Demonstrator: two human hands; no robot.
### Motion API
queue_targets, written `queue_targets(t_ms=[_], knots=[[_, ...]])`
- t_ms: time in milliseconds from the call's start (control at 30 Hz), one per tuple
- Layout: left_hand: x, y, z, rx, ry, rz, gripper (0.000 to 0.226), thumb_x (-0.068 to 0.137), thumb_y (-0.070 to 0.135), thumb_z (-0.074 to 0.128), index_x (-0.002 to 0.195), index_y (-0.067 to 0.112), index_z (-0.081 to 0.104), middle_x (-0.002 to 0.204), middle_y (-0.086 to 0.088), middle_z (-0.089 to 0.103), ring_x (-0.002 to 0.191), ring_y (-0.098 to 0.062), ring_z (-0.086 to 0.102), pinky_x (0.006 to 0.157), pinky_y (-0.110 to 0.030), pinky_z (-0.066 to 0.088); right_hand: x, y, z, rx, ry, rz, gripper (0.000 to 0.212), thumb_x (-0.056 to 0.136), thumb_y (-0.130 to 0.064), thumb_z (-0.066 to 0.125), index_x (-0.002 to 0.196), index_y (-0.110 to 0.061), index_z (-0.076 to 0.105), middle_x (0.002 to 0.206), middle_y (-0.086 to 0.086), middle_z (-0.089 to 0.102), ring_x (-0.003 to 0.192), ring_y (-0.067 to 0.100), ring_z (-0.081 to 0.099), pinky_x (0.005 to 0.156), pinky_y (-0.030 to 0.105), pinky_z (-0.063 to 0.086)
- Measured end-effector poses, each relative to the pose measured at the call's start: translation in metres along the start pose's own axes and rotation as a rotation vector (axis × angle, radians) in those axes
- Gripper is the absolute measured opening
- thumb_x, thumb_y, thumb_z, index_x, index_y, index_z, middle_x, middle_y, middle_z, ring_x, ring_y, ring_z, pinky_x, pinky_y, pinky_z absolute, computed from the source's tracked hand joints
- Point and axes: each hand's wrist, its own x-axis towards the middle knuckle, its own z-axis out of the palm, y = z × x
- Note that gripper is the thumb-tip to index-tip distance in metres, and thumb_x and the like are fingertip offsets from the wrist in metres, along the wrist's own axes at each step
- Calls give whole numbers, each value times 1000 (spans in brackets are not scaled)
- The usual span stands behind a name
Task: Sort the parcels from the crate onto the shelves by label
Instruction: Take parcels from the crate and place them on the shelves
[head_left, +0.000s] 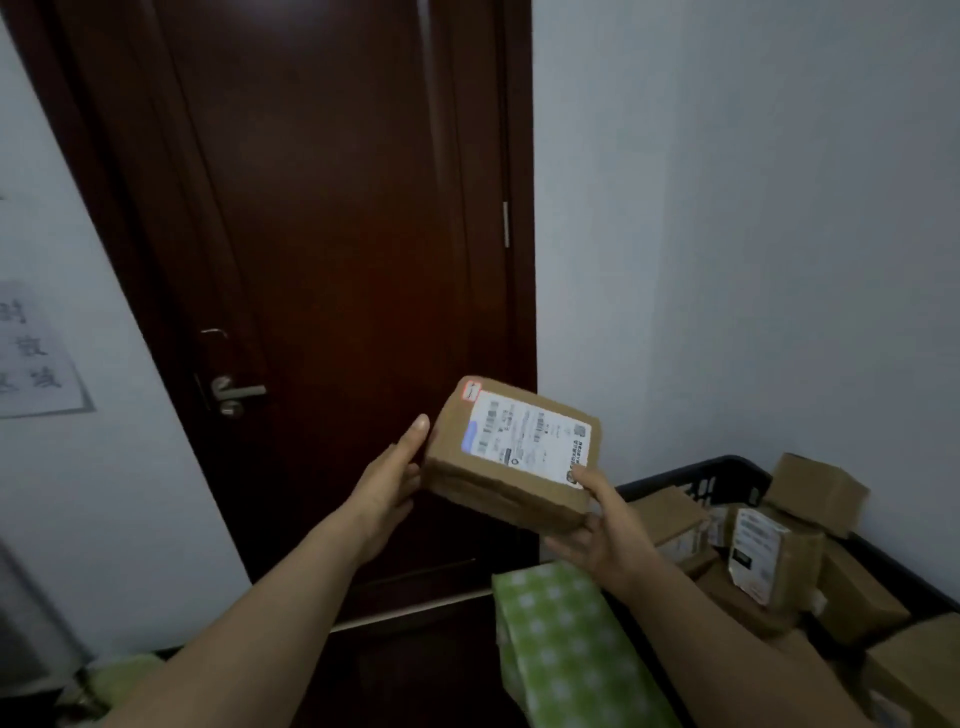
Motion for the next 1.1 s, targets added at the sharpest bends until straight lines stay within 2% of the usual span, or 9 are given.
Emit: queue_targets(t_ms=[67,133,300,467,567,667,733,933,1100], knots=[[-11,-3,-14,21,49,-63,126,45,80,65,150,23,24,145,-15,40,131,-27,42,108,-49,34,1,12,32,55,-32,7,31,82,-34,68,109,-23,59,113,14,65,103,31,62,94,48,49],[-23,-6,-20,24,9,-105,122,48,74,70,148,17,28,139,-14,44,127,-27,45,102,-50,39,-2,23,64,67,-79,25,42,73,-35,71,111,-23,56,116,17,61,104,33,61,94,50,48],[-42,-8,-37,-21,22,-31,56,74,42,76,119,12,62,106,1,70,104,-12,60,95,-43,45,-11,48,118,-58,-192,15,79,60,-36,77,131,-22,47,119,14,64,108,32,61,97,49,43],[-52,-7,-93,-42,53,9,35,76,19,77,109,14,65,95,-2,73,107,-18,64,93,-42,53,-12,43,132,-161,-225,-62,120,50,-46,86,149,-34,21,145,11,42,139,33,31,114,51,20],[-57,-8,-119,-13,15,19,43,73,13,79,113,15,62,103,-1,73,108,-18,65,97,-45,50,-17,34,142,-238,-276,-139,98,57,-44,82,143,-40,34,133,2,57,133,26,41,114,52,22],[-60,-9,-133,-18,-4,25,55,69,9,81,119,15,60,110,-2,72,110,-19,64,98,-46,49,-25,34,157,-319,-350,-159,61,77,-26,74,132,-40,50,109,0,72,112,20,61,104,51,40],[-63,-10,-139,-28,-1,33,59,66,7,83,120,15,60,111,-3,71,111,-22,63,101,-48,47,-27,38,163,-365,-365,-176,49,81,-17,71,126,-35,58,104,0,73,101,18,67,96,45,49],[-73,-10,-155,-18,10,41,73,58,9,86,124,16,57,110,-3,71,111,-22,63,102,-48,45,-27,46,175,-366,-429,-173,44,80,-13,73,118,-33,64,103,-1,74,99,20,68,89,40,53],[-82,-10,-163,-10,36,43,69,60,7,85,123,15,57,109,-3,72,109,-22,64,102,-47,45,-29,49,182,-351,-478,-169,44,81,-9,71,121,-26,63,107,3,73,100,23,69,84,37,55]])
